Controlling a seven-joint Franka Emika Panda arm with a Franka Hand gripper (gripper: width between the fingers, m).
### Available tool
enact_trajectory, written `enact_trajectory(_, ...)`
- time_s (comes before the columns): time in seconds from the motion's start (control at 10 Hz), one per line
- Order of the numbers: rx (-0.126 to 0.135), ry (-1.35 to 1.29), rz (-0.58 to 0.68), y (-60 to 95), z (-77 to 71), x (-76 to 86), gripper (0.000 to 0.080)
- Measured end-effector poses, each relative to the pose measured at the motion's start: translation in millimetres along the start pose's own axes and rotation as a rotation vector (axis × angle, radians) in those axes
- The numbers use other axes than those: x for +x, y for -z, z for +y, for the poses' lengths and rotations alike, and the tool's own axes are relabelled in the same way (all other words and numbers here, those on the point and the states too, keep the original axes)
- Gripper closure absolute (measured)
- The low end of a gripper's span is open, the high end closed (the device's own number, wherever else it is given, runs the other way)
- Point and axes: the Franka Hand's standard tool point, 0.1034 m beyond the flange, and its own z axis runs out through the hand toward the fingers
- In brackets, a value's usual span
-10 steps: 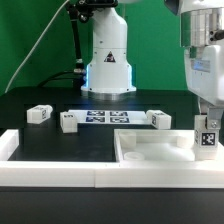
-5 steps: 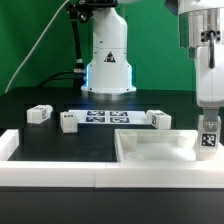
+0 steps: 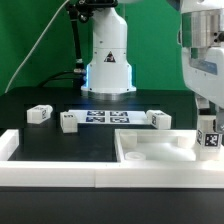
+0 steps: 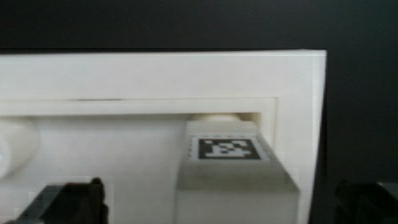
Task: Assemble one leg
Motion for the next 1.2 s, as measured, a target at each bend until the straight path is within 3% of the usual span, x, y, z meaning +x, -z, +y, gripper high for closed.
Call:
enact_trajectory(0.6, -0.044, 0.803, 0.053, 4.0, -2.5, -2.8, 0.0151)
enact_trajectory(1.2, -0.079, 1.285, 0.087, 4.4, -3.9, -0.1, 0.0151)
